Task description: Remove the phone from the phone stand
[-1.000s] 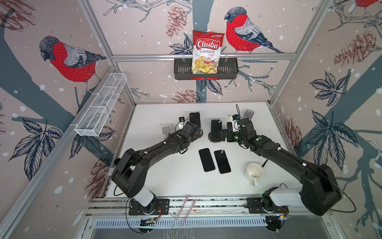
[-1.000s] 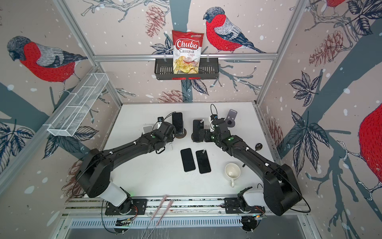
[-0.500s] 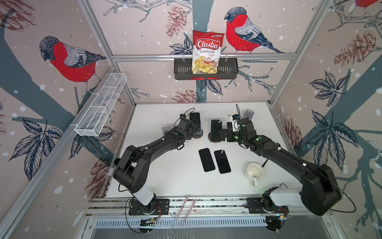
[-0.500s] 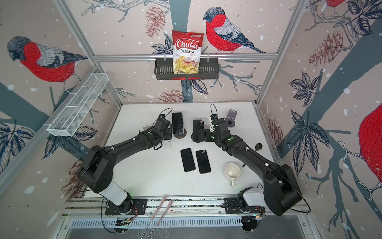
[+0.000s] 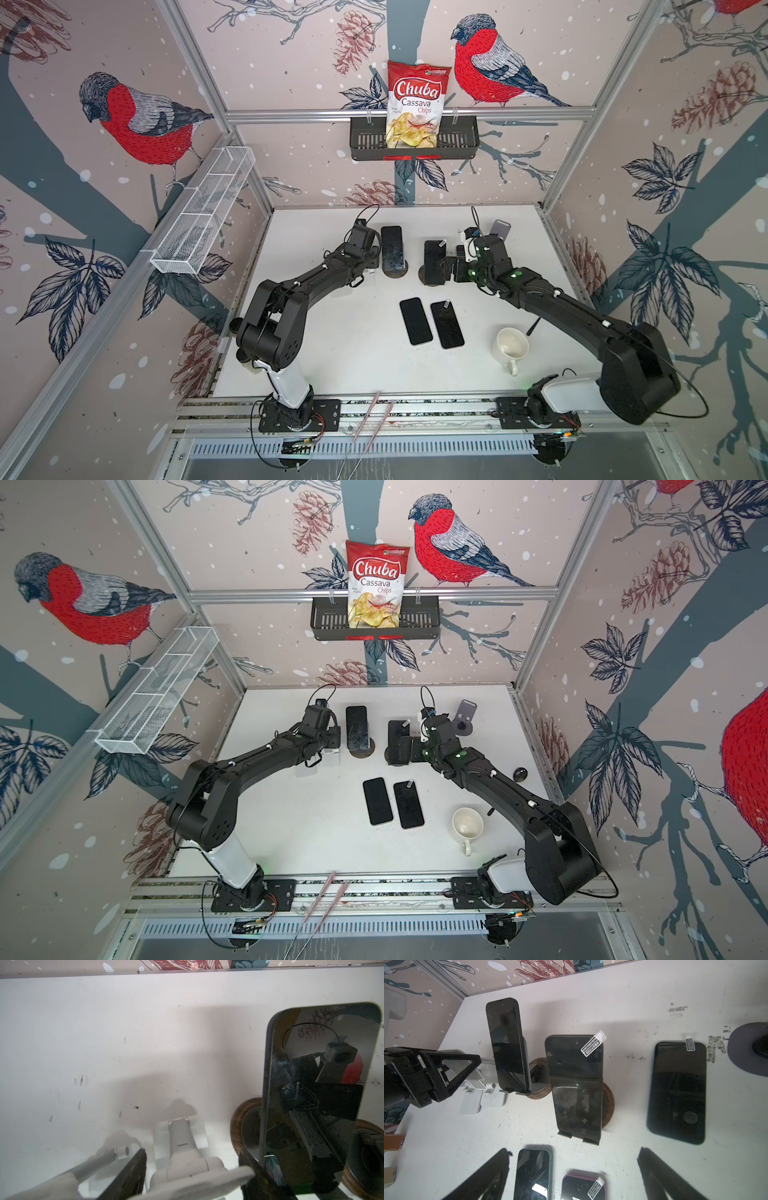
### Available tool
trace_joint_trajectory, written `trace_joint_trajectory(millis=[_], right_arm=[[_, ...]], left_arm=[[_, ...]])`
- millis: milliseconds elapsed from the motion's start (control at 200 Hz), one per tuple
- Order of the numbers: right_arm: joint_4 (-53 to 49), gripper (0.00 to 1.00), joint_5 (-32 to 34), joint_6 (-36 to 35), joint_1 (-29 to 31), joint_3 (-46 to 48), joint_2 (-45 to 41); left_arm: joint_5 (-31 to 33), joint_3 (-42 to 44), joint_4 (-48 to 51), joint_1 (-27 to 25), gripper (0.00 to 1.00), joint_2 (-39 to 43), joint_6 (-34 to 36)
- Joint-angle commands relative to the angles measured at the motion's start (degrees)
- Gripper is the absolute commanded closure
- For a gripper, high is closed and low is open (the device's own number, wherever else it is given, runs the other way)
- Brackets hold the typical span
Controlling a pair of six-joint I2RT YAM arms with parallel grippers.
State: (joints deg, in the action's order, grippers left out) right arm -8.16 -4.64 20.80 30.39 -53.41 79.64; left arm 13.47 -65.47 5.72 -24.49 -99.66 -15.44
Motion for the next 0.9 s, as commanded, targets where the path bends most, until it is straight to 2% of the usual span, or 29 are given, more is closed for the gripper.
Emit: trace_joint_trajectory(millis=[0,305,591,896], right_arm=[[0.4,0.02,0.1,-0.5,0.2,-0.8,1.0],[0.2,0.02,0.0,-0.8,0.5,-1.6,2.1],[0.4,0.02,0.0,-0.9,0.7,-1.4,1.6],[0.5,0.02,0.2,-0.9,0.7,-0.9,0.6]], left_arm=[[-2.7,-0.9,-3.9,0.3,0.51,-1.0,1.5],[-4.6,-0.8,-4.5,0.5,0.47,-3.4,0.7],[-3.5,-1.1,-3.7,0.5,0.33,-2.7,0.5],[-2.6,-1.3,-3.0,0.5,0.26,-2.0,0.7]])
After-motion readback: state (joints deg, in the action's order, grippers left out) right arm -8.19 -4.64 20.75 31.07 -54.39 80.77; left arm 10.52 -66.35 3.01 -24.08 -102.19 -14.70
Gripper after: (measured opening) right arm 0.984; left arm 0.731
